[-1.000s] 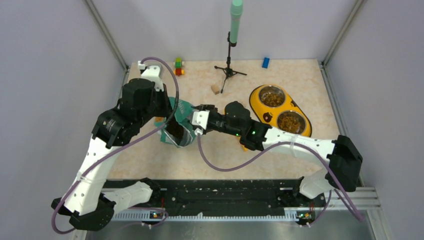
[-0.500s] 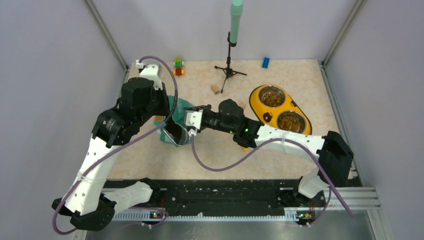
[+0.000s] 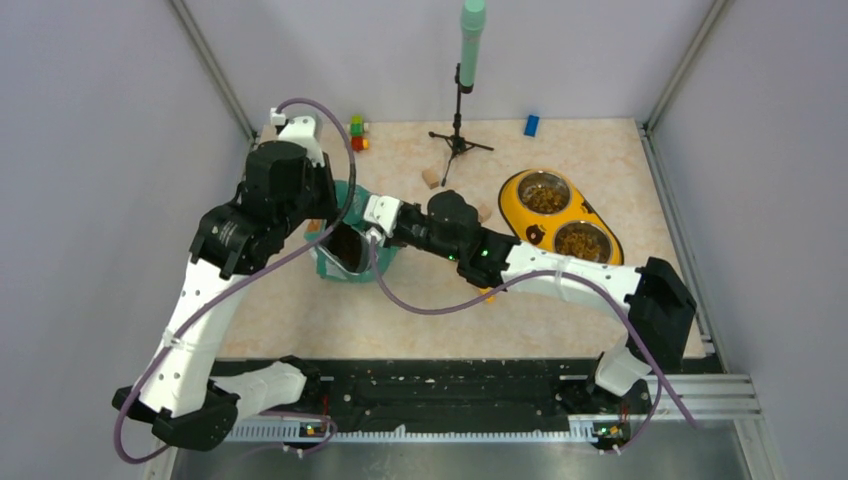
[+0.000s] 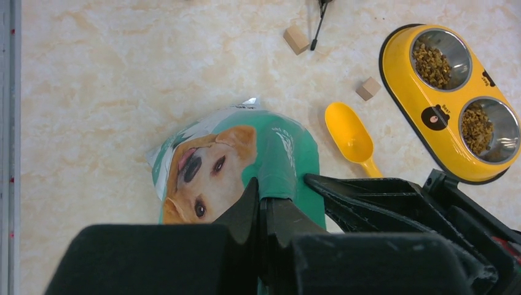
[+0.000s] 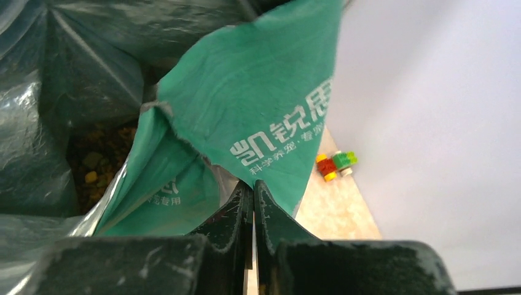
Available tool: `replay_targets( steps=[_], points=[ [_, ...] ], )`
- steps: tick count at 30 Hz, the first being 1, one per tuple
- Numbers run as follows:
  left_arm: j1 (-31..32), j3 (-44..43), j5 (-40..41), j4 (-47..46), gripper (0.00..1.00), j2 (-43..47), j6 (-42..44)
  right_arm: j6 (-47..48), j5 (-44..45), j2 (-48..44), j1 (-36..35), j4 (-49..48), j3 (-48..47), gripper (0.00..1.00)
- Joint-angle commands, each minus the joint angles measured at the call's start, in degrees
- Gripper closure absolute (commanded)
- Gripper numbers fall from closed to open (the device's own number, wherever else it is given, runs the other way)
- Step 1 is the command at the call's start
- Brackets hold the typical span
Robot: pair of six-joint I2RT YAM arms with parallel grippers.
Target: Serve the pet food
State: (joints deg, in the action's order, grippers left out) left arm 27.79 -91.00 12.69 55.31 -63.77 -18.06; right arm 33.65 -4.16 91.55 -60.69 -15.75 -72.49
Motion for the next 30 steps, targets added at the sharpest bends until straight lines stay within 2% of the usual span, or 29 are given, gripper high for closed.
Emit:
replay_targets(
  steps=[1, 4, 7, 8, 13, 19, 25, 29, 30],
  points=[
    [-3.02, -4.26, -1.08, -8.73, 1.00, -0.13, 0.21, -14.11, 7.31, -2.31, 3.03, -9.17, -2.86, 1.00],
    [-6.91, -5.03, -3.62, -7.78, 0.95, -2.26, -1.05, -23.78, 5.56, -2.75, 6.91, -10.06, -2.57, 1.00],
    [-9.23, -5.55, -6.38, -7.70, 0.80, -3.89, -1.81, -30.62, 4.86, -2.66, 9.41, -10.77, -2.23, 1.00],
    [-9.91, -5.55, -7.42, -7.86, 0.72, -4.25, -1.80, -32.46, 4.71, -2.31, 10.11, -10.70, -2.43, 1.00],
    [-13.74, -6.25, -15.15, -8.84, 0.48, -4.73, -0.28, -41.50, 4.43, 0.29, 13.90, -10.41, -4.06, 1.00],
    [-17.40, -7.88, -20.81, -7.55, 0.29, -3.84, 2.10, -45.52, 2.09, 3.79, 15.32, -8.00, -8.80, 1.00],
    [-18.60, -7.44, -22.27, -5.51, 0.26, -1.14, 3.34, -46.70, -2.44, 2.51, 15.33, -6.68, -8.53, 1.00],
    [-18.65, -6.65, -23.07, -4.67, 0.25, -0.11, 3.40, -45.76, -1.74, -2.07, 15.32, 0.80, -8.15, 1.00],
    [-18.65, -6.38, -23.23, -4.70, 0.25, 0.07, 3.34, -45.63, -1.92, -3.03, 15.31, 3.30, -8.86, 0.94]
  ],
)
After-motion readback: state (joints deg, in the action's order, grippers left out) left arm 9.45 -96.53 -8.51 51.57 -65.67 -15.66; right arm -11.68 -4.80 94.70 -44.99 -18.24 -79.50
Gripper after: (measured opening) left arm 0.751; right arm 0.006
